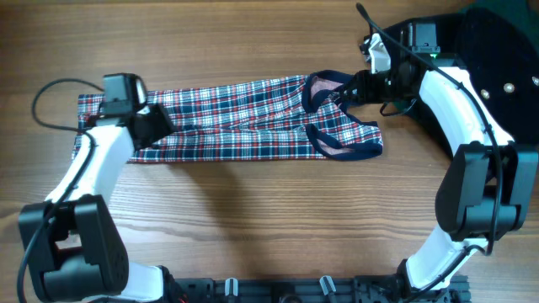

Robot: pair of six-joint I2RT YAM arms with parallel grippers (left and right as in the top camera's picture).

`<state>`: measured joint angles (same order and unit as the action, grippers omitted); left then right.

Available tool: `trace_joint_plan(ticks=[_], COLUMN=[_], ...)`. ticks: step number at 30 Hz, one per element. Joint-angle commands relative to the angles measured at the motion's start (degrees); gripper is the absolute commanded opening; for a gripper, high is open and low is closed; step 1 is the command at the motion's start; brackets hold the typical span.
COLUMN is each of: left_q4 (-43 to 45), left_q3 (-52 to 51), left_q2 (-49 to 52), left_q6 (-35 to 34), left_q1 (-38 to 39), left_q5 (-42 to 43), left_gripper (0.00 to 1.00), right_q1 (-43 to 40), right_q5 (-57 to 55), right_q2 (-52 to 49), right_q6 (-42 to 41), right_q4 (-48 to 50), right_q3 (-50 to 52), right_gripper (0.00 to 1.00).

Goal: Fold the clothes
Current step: 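Pull the strip ends apart with both grippers to straighten it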

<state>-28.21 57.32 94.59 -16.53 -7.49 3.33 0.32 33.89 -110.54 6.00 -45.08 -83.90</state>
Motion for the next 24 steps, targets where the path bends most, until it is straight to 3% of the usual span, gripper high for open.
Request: trace_joint_plan(ticks=[1,7,24], left_q4=[-0.46,-0.37,-0.55], left_q3=[0.83,0.83,0.83], left_q2=[-1.16,-1.16,-0.96], left_q6=[1.4,1.4,1.4], left_q1=[-5.29,-8.17,-8.17], left_q5=[-1.95,-1.95,-4.52], left_gripper=[0.57,0.55,0.55], right_q1=[-1.2,-2.21,0.59], right_q5=[-7.52,-11.82,-7.78], right_q2=[0.31,0.0,-8.35], right_q6=[-1.46,-0.07,2.43], right_q4=[-1.38,-1.88,0.85], right_q3=[-0.52,0.44,2.82], right_gripper=[0.72,0.84,0.81])
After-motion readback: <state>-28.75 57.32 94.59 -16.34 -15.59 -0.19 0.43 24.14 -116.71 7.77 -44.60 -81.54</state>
